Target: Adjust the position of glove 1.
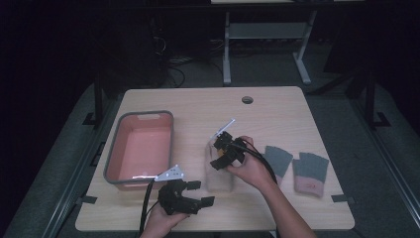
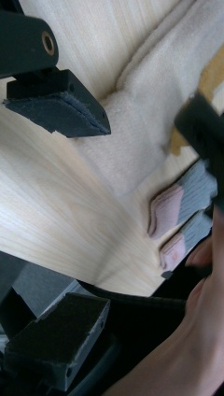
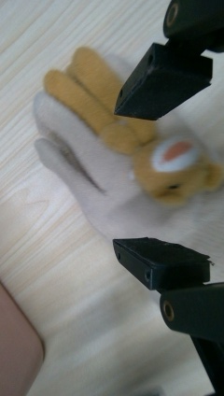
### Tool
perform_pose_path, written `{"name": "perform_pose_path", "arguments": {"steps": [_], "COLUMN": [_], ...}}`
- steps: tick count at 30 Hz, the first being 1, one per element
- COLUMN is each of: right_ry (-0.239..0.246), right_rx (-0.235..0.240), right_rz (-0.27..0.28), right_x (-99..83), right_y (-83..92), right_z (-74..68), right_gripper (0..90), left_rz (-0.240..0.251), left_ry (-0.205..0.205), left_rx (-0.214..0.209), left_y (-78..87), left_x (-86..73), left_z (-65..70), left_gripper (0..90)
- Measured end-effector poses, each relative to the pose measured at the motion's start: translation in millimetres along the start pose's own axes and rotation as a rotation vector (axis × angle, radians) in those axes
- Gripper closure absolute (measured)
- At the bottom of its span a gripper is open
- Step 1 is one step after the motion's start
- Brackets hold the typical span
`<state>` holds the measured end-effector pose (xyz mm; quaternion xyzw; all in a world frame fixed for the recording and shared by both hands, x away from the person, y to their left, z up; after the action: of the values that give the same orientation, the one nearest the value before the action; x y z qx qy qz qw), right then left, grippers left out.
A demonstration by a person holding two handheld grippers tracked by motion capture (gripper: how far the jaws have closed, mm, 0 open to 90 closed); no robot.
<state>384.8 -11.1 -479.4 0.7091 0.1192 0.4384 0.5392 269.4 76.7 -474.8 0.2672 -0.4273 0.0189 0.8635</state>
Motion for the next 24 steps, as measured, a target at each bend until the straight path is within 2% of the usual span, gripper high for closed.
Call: {"name": "perform_pose_path", "arguments": {"steps": [2, 3, 5, 6, 8, 9, 13, 15, 18, 20, 24], "right_ry": [-0.009, -0.035, -0.064, -0.080, -0.094, -0.127, -0.178, -0.200, -0.246, -0.275, -0.322], "right_rx": [0.006, 0.020, 0.028, 0.036, 0.046, 0.061, 0.096, 0.112, 0.126, 0.127, 0.155], "right_rz": [0.012, 0.038, 0.052, 0.059, 0.064, 0.074, 0.093, 0.096, 0.110, 0.118, 0.145], "right_x": [-3.0, -7.7, -13.9, -16.1, -19.4, -27.2, -38.7, -44.2, -50.3, -53.9, -57.9], "right_y": [4.3, 10.2, 14.0, 15.0, 15.6, 16.4, 15.9, 14.5, 13.1, 11.5, 7.5], "right_z": [0.7, 1.4, 2.3, 2.3, 2.6, 3.8, 2.7, 1.8, 2.1, 3.4, 3.8], "right_gripper": [28.9, 28.9, 28.8, 28.8, 28.8, 29.9, 30.7, 31.4, 32.7, 35.1, 37.3], "left_rz": [-0.005, -0.013, -0.016, -0.015, -0.016, -0.035, -0.042, -0.052, -0.078, -0.089, -0.093], "left_ry": [-0.008, 0.000, 0.004, 0.017, 0.018, 0.009, 0.049, 0.069, 0.102, 0.109, 0.137], "left_rx": [0.013, 0.028, 0.045, 0.067, 0.075, 0.126, 0.139, 0.131, 0.151, 0.173, 0.186], "left_y": [-1.1, -3.5, -7.5, -11.6, -14.1, -19.1, -28.4, -32.5, -37.6, -39.6, -41.0], "left_x": [0.9, 2.0, 4.9, 8.0, 9.6, 11.1, 12.3, 11.5, 9.8, 8.6, 8.5], "left_z": [-1.7, -3.1, -5.4, -8.0, -9.5, -15.6, -23.0, -24.6, -29.7, -34.4, -40.3], "left_gripper": [13.8, 13.9, 14.3, 14.5, 15.5, 15.6, 18.8, 20.5, 24.0, 25.1, 30.9]}}
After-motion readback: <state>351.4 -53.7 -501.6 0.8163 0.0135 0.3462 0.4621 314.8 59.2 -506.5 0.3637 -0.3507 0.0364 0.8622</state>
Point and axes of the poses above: each handheld gripper's, and its own axes: y roughly backward along the jaws, x roughly out of its top, z roughly to its right, the point moved 9 cm from there along -y, roughly forward along the jaws, and after that the axes turned 2 degrees about -x, right-handed, at the moved point
